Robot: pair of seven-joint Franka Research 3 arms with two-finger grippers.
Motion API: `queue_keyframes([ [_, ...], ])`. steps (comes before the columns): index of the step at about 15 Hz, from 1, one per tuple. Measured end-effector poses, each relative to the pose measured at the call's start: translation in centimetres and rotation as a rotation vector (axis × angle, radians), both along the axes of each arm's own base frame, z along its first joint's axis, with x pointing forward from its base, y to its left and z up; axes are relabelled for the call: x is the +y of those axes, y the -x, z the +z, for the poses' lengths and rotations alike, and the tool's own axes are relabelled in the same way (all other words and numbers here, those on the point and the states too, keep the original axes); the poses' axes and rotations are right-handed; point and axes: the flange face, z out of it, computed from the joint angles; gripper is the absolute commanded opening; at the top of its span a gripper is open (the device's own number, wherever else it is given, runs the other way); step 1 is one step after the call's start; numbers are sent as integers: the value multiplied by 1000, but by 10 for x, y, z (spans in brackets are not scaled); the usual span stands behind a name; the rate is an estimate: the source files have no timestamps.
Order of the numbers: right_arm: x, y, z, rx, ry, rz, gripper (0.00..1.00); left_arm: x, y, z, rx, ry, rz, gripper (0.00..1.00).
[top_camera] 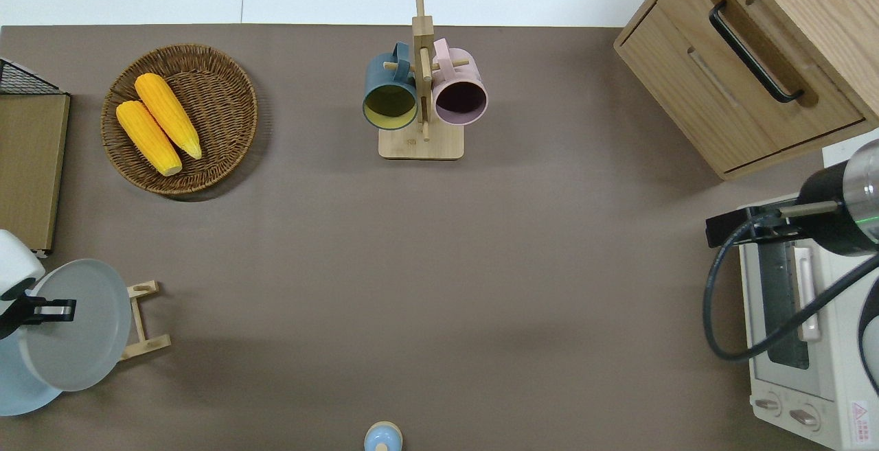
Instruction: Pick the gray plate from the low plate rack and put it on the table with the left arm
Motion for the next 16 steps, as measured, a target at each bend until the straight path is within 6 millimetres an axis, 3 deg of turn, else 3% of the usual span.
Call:
queue_keyframes([
  [6,0,0,0,0,0,0,990,-24,-2,67,21,-24,-20,0],
  [16,0,0,0,0,0,0,990,-56,6,87,50,174,10,0],
])
